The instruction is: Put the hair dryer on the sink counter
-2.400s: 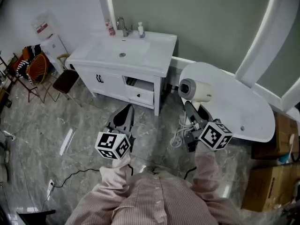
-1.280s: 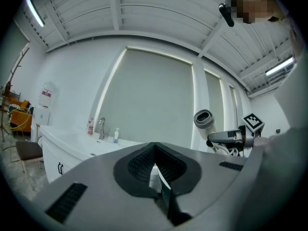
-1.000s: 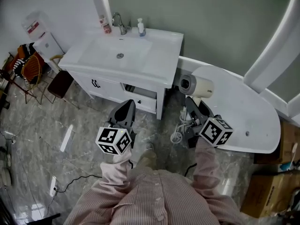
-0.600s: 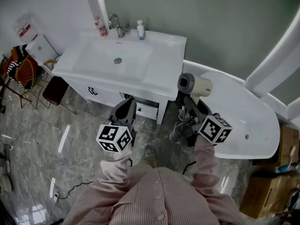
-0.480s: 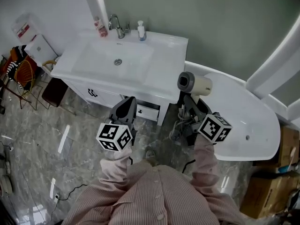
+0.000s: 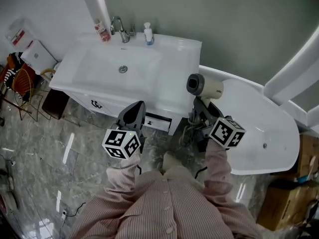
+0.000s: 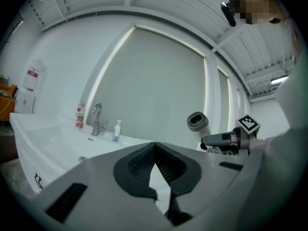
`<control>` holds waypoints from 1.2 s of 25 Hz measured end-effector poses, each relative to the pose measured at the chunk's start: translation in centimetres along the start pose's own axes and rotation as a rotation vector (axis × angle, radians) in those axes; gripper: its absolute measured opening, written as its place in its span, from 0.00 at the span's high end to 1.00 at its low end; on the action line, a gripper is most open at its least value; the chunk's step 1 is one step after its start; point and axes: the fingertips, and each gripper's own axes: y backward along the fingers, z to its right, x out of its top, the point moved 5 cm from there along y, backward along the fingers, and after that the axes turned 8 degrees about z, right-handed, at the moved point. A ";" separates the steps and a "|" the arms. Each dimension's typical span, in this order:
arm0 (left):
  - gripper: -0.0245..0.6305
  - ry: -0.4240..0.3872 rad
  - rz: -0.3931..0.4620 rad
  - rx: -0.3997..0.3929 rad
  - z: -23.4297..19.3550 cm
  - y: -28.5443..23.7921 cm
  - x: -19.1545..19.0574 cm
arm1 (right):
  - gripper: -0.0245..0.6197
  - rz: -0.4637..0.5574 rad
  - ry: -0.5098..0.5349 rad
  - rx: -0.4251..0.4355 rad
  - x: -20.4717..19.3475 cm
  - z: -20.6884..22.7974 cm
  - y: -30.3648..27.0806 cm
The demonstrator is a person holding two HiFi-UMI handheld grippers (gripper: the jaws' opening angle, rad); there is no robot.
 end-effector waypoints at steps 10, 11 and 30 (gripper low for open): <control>0.96 0.042 -0.043 -0.006 -4.0 -5.9 -1.3 | 0.70 -0.032 -0.019 -0.033 0.3 3.0 -6.7; 0.96 0.048 -0.049 -0.007 -4.5 -6.7 -1.4 | 0.70 -0.037 -0.021 -0.035 0.4 3.3 -7.7; 0.97 0.148 -0.199 -0.006 -10.7 -18.9 -5.6 | 0.70 -0.214 -0.098 -0.115 -0.9 11.6 -22.0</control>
